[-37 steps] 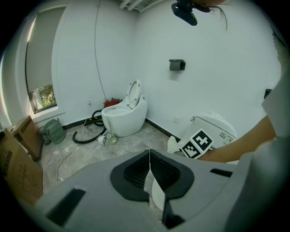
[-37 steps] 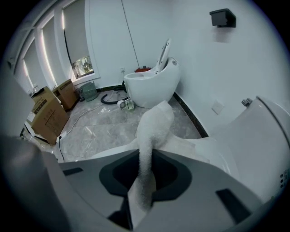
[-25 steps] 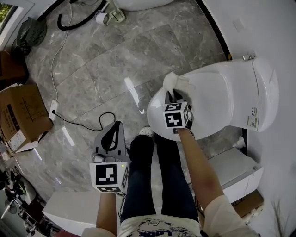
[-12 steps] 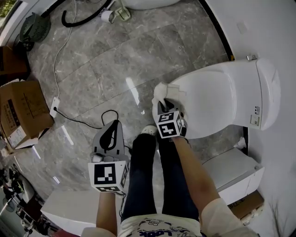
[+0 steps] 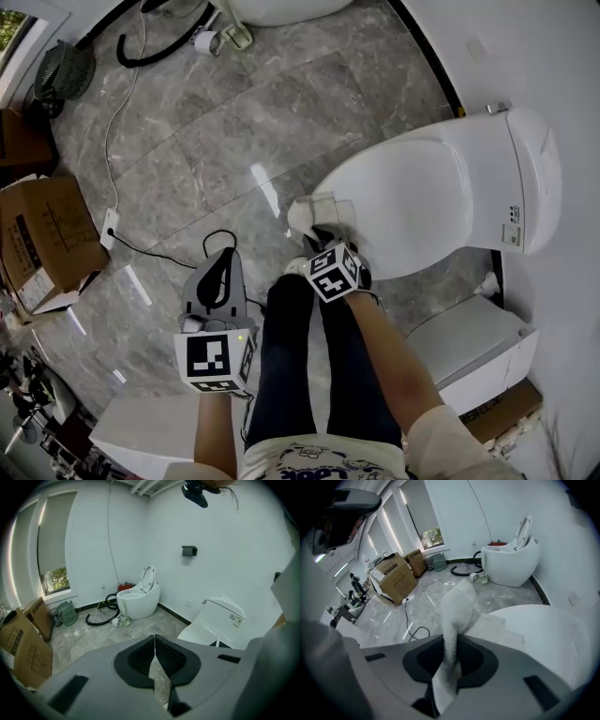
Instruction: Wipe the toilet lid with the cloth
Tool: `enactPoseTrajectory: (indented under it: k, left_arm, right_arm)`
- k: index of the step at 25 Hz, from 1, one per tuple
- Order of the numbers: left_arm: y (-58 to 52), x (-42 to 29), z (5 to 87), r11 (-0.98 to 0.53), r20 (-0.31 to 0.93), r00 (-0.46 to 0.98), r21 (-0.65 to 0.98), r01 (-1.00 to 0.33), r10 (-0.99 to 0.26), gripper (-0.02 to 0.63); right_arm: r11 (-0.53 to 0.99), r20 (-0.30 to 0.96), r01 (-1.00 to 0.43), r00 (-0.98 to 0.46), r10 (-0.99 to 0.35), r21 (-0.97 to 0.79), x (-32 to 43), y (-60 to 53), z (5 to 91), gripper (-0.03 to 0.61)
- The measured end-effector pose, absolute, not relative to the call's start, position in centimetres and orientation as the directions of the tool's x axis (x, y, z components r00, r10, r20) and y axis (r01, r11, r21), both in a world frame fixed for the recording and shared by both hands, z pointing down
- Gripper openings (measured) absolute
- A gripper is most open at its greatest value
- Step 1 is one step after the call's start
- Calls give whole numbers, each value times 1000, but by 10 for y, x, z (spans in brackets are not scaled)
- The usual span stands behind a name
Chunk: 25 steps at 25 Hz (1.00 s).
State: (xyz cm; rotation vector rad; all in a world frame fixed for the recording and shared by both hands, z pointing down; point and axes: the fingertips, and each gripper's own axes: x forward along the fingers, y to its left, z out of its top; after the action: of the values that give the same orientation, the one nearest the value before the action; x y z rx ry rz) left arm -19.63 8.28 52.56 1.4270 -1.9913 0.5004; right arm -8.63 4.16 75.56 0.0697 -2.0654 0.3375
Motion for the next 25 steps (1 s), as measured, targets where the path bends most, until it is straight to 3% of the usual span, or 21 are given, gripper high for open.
enactPoseTrajectory:
  k: [8, 25]
  left_arm:
    - [60, -176, 524, 310, 680, -192, 55, -949, -708, 9]
    - [10, -139, 520, 235, 682, -134, 57, -970, -719, 9]
  right_arm:
    - [952, 852, -84, -474, 221, -293, -51, 43, 756, 61]
    - [960, 842, -13, -483, 239, -280, 31, -41, 750, 61]
